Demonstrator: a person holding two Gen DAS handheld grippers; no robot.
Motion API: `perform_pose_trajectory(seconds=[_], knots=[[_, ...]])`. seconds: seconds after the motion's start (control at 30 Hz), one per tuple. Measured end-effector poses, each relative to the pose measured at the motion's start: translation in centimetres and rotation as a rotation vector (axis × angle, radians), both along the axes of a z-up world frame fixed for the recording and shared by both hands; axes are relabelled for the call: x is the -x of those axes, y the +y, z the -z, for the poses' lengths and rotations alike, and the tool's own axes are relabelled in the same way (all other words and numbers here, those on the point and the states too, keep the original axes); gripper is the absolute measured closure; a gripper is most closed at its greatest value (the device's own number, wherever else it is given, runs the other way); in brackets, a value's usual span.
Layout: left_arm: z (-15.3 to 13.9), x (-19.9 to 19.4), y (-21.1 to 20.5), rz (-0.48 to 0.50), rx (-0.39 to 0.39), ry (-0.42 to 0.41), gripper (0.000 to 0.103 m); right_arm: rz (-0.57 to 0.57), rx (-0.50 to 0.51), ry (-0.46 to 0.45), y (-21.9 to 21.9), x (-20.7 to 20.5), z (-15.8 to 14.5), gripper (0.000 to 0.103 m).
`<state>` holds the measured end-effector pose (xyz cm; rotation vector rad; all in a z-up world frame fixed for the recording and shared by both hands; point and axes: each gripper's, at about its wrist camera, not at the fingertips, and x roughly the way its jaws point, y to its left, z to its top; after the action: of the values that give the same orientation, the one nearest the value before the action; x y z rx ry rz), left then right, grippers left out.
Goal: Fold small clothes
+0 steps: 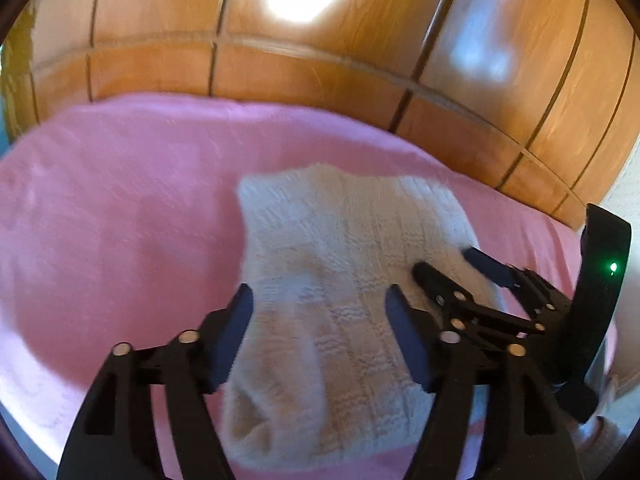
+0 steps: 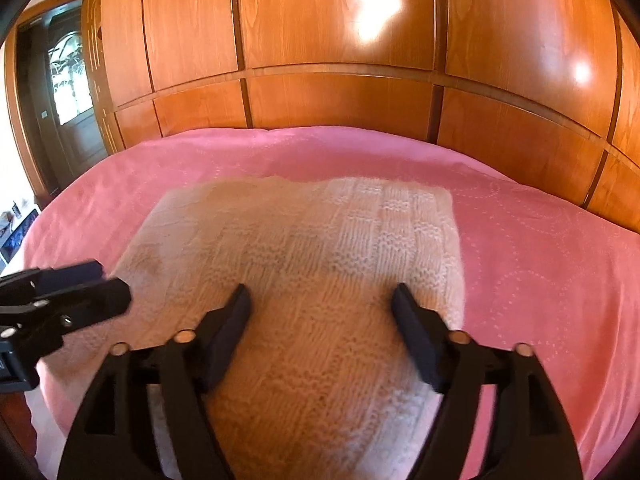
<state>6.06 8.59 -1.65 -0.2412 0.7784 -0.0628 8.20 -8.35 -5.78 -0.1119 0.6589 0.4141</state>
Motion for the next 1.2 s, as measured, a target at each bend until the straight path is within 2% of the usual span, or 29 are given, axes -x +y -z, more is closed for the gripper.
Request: perform_pose_trajectory(seconds=[0.07, 0.17, 0.37, 0.5, 0.63, 0.7, 0.8, 0.87, 1.03, 1.07, 1.13, 1.2], knots=[[-0.5, 0.3, 0.0, 0.0, -0.012, -0.006, 0.034, -0.006, -0.015, 0.021, -0.3, 0.0, -0.4, 0.013], [-0.9, 0.6, 0.4, -0.002, 0.003, -0.014, 0.034, -0.007, -0.04, 0.042, -1.2, 0.5, -1.0, 0.01], [-1.3, 1.0, 0.9, -0.008, -0.018, -0.019, 0.034, 0.02, -0.127, 0.127, -4.5, 0.5, -0.7, 0.006], [-0.9, 0.8, 1.5, -0.016, -0.023, -0.012, 0.029, 0.003, -0.192, 0.187, -5.9, 0.1, -0.4, 0.004], [0.1, 0.3, 2.8, -0.02, -0.003, 0.024, 0.029, -0.019, -0.273, 0.263, -7.0, -1.1, 0.5, 0.003], [0.6, 0.1, 3.6, -0.017, 0.025, 0.043, 0.02, -0.035, -0.32, 0.307, -7.4, -1.6, 1.1, 0.003], [1.9, -0.6, 5.4, -0.008, 0.132, 0.084, 0.018, -0.051, -0.39, 0.365, -8.1, -2.2, 2.1, 0.003], [3.2, -1.3, 6.5, 0.017, 0.235, 0.126, 0.018, -0.065, -0.44, 0.397, -8.5, -2.5, 2.7, 0.003], [7.2, -3.3, 8.5, 0.048, 0.545, 0.244, 0.019, -0.11, -0.515, 0.445, -8.4, -3.5, 3.4, 0.003], [7.8, -3.6, 8.7, 0.041, 0.572, 0.251, 0.024, -0.117, -0.518, 0.449, -8.1, -3.8, 3.5, 0.002], [8.1, -3.8, 8.5, 0.069, 0.578, 0.23, 0.031, -0.129, -0.522, 0.46, -7.6, -4.3, 3.6, 0.003], [8.3, -4.1, 7.8, 0.119, 0.597, 0.214, 0.054, -0.14, -0.506, 0.464, -6.9, -4.7, 3.8, 0.013]])
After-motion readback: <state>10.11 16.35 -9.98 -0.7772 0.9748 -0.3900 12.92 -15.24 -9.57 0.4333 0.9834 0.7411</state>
